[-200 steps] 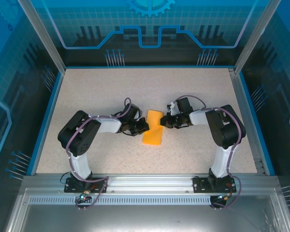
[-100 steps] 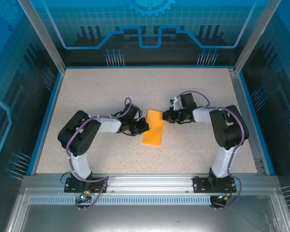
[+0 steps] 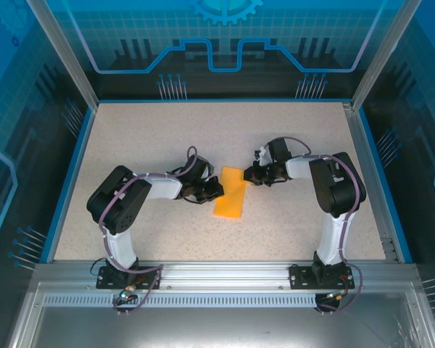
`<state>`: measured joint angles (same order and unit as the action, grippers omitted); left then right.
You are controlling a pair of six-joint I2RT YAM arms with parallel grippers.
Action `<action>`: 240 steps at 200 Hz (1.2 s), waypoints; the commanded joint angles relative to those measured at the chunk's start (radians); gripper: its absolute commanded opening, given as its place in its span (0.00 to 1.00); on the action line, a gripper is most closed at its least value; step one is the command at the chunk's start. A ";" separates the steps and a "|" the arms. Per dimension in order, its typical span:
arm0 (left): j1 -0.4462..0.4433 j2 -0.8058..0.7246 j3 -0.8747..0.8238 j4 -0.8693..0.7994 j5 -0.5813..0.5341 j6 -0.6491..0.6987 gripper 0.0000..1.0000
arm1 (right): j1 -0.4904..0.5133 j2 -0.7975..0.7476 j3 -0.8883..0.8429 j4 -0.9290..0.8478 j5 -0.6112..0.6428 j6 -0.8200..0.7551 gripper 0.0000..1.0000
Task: Fold a paper plane with a square sheet of paper (pick it up from the middle)
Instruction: Fold the square sheet of paper in half at the center of the table.
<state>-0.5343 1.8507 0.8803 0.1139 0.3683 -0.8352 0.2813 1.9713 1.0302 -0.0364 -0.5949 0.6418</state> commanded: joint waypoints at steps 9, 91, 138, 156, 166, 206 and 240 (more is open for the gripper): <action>-0.009 0.046 -0.010 -0.100 -0.004 0.025 0.00 | -0.010 0.000 0.043 -0.086 -0.002 -0.012 0.00; -0.008 0.056 -0.006 -0.095 0.006 0.024 0.00 | -0.025 0.041 0.143 -0.101 -0.032 -0.003 0.00; -0.009 0.048 -0.007 -0.095 0.009 0.025 0.00 | -0.028 0.083 0.145 -0.113 0.015 -0.015 0.00; -0.009 0.045 -0.007 -0.099 0.009 0.027 0.00 | -0.033 0.093 0.147 -0.146 0.060 -0.030 0.00; -0.009 0.044 -0.007 -0.099 0.009 0.028 0.00 | -0.033 0.098 0.149 -0.170 0.091 -0.030 0.00; -0.009 0.044 -0.003 -0.109 0.014 0.037 0.00 | -0.052 0.120 0.151 -0.154 0.007 0.029 0.00; -0.009 0.047 0.001 -0.105 0.023 0.038 0.00 | -0.056 0.072 0.172 -0.132 -0.076 0.028 0.02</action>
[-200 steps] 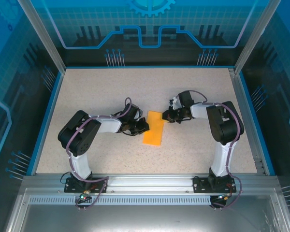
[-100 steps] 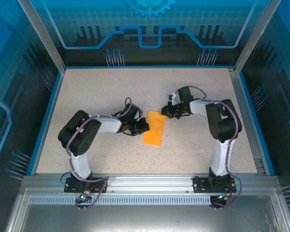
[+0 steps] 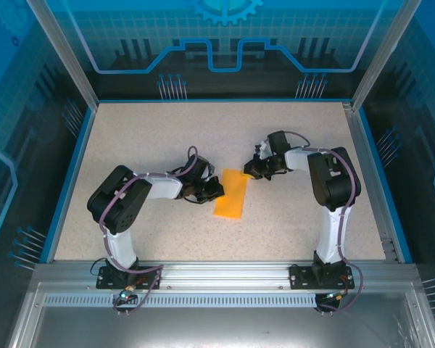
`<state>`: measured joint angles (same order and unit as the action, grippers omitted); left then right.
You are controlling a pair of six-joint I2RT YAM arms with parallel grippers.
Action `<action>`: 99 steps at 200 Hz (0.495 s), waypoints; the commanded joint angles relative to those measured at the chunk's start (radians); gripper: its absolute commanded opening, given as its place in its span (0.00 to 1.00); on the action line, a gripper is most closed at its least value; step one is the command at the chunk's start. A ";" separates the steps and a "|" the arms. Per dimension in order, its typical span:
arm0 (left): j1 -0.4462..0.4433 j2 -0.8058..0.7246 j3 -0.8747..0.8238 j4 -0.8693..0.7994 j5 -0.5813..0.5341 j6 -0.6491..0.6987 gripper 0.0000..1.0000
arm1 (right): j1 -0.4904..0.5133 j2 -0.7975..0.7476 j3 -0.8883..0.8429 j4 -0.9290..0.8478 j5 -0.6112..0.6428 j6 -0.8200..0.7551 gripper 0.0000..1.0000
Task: Fold a paper plane with a square sheet of paper (pick it up from the middle)
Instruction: Fold the square sheet of paper in half at the center of the table.
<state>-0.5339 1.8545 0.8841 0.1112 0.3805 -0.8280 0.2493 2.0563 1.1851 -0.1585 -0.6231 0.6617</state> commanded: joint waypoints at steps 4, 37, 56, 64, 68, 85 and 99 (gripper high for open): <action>-0.009 0.044 -0.002 -0.102 0.010 0.030 0.00 | -0.024 -0.018 0.020 -0.012 -0.050 0.004 0.02; -0.008 0.046 0.008 -0.102 0.011 0.027 0.00 | -0.023 -0.010 0.028 -0.035 -0.037 -0.009 0.02; -0.008 0.048 0.013 -0.105 0.017 0.028 0.00 | -0.016 0.004 0.029 -0.043 -0.018 -0.017 0.02; -0.009 0.047 0.013 -0.106 0.020 0.028 0.00 | -0.012 0.007 0.032 -0.067 0.024 -0.023 0.02; -0.009 0.046 0.013 -0.105 0.020 0.030 0.00 | -0.010 0.009 0.035 -0.079 0.047 -0.027 0.02; -0.008 0.041 0.013 -0.103 0.023 0.030 0.00 | 0.001 0.035 0.062 -0.174 0.128 -0.048 0.01; -0.008 0.030 0.015 -0.098 0.032 0.029 0.00 | 0.015 0.052 0.056 -0.178 0.139 -0.062 0.00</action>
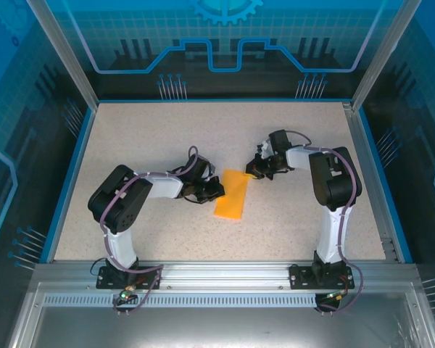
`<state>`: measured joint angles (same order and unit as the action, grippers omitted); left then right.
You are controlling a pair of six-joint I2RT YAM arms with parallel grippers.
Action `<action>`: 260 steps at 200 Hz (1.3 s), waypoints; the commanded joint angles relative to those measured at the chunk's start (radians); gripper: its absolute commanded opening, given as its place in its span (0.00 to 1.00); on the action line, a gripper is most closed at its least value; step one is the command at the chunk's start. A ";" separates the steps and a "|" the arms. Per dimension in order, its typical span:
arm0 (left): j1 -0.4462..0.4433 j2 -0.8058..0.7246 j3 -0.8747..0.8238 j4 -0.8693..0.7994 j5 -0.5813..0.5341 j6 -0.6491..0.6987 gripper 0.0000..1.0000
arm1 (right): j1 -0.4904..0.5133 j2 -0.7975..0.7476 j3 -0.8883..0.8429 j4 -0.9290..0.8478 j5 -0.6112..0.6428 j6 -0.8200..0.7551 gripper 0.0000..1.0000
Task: Fold a paper plane with a square sheet of paper (pick it up from the middle)
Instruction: Fold the square sheet of paper in half at the center of the table.
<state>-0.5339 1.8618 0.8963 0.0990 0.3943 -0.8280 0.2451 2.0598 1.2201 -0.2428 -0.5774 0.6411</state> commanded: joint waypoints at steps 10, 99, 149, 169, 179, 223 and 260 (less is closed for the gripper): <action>-0.009 0.011 0.014 -0.094 0.022 0.027 0.00 | 0.025 0.057 0.010 -0.084 0.088 -0.047 0.00; 0.014 -0.097 0.188 -0.179 0.011 -0.009 0.18 | 0.036 0.040 0.004 -0.075 0.077 -0.088 0.02; 0.014 0.027 0.225 -0.101 0.098 -0.059 0.15 | 0.037 0.042 0.002 -0.075 0.077 -0.089 0.02; 0.014 0.067 0.216 -0.068 0.100 -0.081 0.14 | 0.039 0.042 0.002 -0.076 0.077 -0.090 0.02; 0.013 0.083 0.215 -0.067 0.095 -0.084 0.14 | 0.037 0.042 0.002 -0.076 0.077 -0.092 0.02; 0.013 0.114 0.166 -0.066 0.078 -0.080 0.08 | 0.038 0.028 0.022 -0.083 0.053 -0.092 0.03; 0.011 0.114 0.116 -0.035 0.072 -0.082 0.07 | 0.036 -0.042 0.069 -0.111 0.010 -0.094 0.05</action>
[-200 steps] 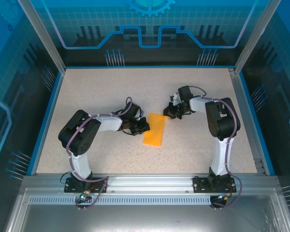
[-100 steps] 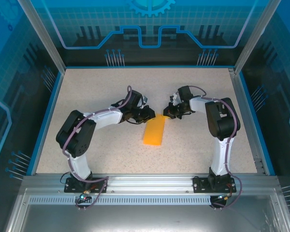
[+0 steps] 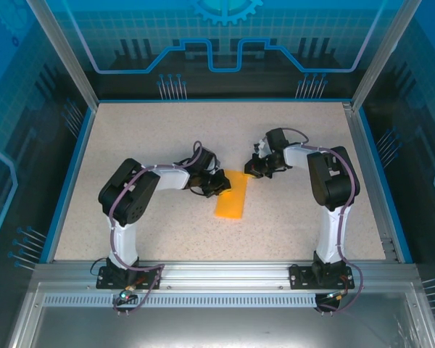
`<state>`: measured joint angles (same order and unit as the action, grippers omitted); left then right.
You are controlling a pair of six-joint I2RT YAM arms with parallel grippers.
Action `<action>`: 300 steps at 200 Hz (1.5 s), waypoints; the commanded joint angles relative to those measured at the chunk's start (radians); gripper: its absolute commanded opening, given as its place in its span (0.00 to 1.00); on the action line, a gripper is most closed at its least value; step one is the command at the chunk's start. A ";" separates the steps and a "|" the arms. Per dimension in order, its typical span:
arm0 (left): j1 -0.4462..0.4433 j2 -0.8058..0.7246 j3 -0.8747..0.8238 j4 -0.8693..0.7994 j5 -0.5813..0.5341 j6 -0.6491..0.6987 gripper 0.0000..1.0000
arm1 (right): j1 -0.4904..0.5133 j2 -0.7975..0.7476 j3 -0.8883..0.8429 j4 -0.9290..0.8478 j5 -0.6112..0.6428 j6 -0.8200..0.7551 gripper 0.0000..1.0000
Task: Fold a paper plane with a square sheet of paper (pick it up from the middle)
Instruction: Fold the square sheet of paper in half at the center of the table.
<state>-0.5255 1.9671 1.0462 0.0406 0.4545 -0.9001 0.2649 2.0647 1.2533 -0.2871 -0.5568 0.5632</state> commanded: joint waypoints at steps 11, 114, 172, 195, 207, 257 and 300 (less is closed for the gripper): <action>0.004 0.012 -0.035 0.028 0.013 -0.008 0.07 | 0.019 -0.086 0.038 -0.064 -0.024 -0.012 0.06; 0.002 0.009 -0.046 0.015 0.011 0.016 0.04 | 0.027 -0.083 -0.080 0.105 0.016 0.108 0.00; 0.002 0.006 -0.046 0.002 0.013 0.030 0.03 | 0.010 -0.052 -0.128 0.171 0.032 0.089 0.00; 0.002 0.003 -0.047 -0.004 0.012 0.035 0.03 | 0.000 -0.025 -0.157 0.205 -0.001 0.096 0.00; 0.002 0.003 -0.048 -0.004 0.013 0.036 0.03 | -0.003 -0.007 -0.163 0.201 -0.004 0.099 0.00; 0.001 -0.001 -0.043 -0.019 0.009 0.043 0.03 | -0.004 -0.072 -0.145 0.158 -0.035 0.085 0.00; 0.002 -0.002 -0.035 -0.025 0.008 0.041 0.03 | 0.018 -0.197 -0.229 0.175 -0.067 0.103 0.00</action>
<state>-0.5247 1.9667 1.0237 0.0883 0.4656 -0.8837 0.2695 1.9530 1.0843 -0.1131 -0.5850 0.6548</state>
